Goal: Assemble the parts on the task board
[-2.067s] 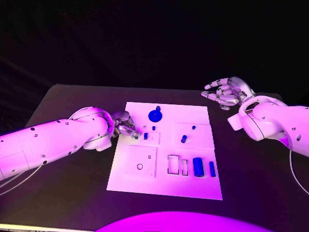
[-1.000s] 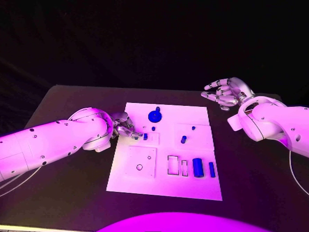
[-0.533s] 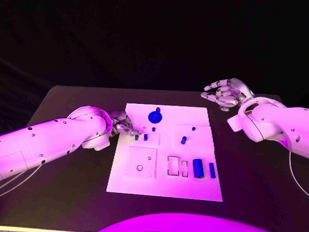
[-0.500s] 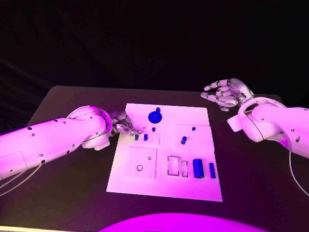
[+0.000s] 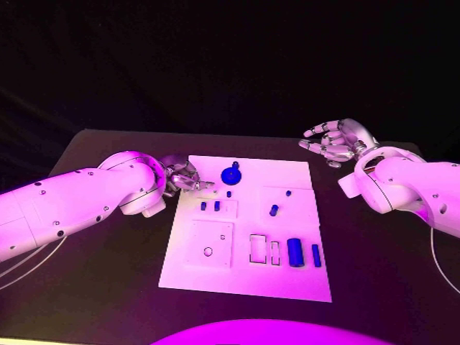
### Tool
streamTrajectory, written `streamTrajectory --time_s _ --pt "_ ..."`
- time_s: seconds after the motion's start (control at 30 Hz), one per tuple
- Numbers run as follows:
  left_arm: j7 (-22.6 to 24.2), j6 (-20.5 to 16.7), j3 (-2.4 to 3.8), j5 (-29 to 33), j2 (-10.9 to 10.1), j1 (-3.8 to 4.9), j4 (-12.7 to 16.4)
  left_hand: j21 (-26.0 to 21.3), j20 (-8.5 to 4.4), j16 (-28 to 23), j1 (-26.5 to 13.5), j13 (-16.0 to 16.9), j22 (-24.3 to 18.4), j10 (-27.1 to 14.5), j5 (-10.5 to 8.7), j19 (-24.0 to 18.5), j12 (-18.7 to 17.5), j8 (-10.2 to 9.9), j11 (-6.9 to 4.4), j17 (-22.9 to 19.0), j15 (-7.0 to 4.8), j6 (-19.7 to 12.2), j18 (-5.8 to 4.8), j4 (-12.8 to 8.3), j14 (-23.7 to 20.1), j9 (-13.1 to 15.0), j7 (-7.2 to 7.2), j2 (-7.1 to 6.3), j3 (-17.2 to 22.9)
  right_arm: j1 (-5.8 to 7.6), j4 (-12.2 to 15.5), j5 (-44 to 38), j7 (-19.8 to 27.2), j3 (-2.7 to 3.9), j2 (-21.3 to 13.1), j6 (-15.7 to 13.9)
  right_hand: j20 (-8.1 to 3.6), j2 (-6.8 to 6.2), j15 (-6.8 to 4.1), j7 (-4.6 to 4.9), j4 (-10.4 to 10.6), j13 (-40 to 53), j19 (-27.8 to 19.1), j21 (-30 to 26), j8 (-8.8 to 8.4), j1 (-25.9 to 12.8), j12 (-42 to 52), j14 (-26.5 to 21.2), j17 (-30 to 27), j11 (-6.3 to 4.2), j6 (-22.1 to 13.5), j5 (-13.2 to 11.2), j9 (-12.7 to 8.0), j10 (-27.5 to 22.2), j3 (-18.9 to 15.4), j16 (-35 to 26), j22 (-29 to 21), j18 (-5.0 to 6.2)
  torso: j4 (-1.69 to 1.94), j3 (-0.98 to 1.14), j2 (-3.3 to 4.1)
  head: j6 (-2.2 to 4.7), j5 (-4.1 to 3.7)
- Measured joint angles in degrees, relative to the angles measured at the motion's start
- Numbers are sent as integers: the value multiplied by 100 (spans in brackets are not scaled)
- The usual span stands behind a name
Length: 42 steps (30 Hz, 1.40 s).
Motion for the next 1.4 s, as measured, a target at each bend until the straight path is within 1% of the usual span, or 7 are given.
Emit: streamTrajectory --time_s 0.13,0.2,0.27,0.43,0.53,0.67,1.4 --pt "606 -370 -1 171 -6 6 -5 -1535 275 -1158 1165 -873 -2012 -1163 39 -1243 -870 -401 347 -1182 325 -564 372 -49 -835 -428 366 -53 246 0 0 0 1 0 -5 -2 0 0 0 0 0 -7 0 0 0 0 0 0 0 0 0 0 0 0 0 0 -5 0 3 2 0 9 -14" --pt "881 -508 -10 181 -2 9 -2 -1737 331 -1326 1635 -1120 -2232 -1344 55 -1333 -1100 -530 398 -1449 367 -636 396 -78 -1016 -598 417 -110 518 -1 0 0 1 0 -6 -3 0 0 0 0 0 -7 0 0 0 0 0 0 0 0 0 0 0 0 0 0 -6 0 3 2 0 14 -20" --pt "1217 -664 -37 159 10 12 9 -1966 373 -1616 2020 -1483 -2485 -1475 55 -1489 -1410 -690 425 -1915 409 -682 398 -59 -1364 -830 441 -309 871 -1 0 0 1 0 -8 -4 0 0 0 0 0 -7 0 0 0 0 0 0 -1 0 0 0 0 0 0 0 -5 0 3 -1 0 21 -30" --pt "1957 -932 -150 -140 115 11 15 -1985 376 -1696 2251 -1893 -2484 -1564 49 -1502 -1705 -821 416 -2188 407 -682 398 -79 -1509 -1092 442 -532 1096 -1 0 0 1 0 -9 -6 0 0 0 0 0 -7 0 0 0 0 0 0 -1 0 0 0 0 0 0 0 -5 0 4 -6 2 33 -46" --pt "2223 -975 -224 -432 225 7 -44 -2155 448 -2099 2321 -2229 -2586 -1778 17 -1801 -1987 -958 523 -2920 502 -617 398 -63 -2181 -1290 378 -621 1112 -1 0 0 1 0 -8 -6 0 0 0 0 0 -7 0 0 0 0 0 0 -1 0 0 0 0 0 0 0 -6 0 5 -10 3 37 -53" --pt "2415 -960 -291 -820 359 4 -167 -2185 510 -2168 2350 -2416 -2588 -1862 17 -1902 -2091 -1011 591 -3153 562 -608 398 -83 -2411 -1405 369 -650 1092 -3 -2 0 1 0 -3 -6 0 0 0 0 0 -7 0 0 0 0 0 0 -1 0 0 0 -4 0 0 0 -5 0 4 -13 5 39 -59" --pt "2441 -130 -340 -1905 896 9 -738 -1967 530 -1607 2418 -2816 -2356 -1823 -13 -1962 -2191 -1187 558 -3023 562 -228 397 -79 -2245 -1677 217 -657 1077 -10 -8 0 1 -1 32 -5 0 0 0 0 0 -6 0 0 0 0 0 0 -3 0 0 0 -4 0 0 0 -5 0 -3 1 4 48 -30"
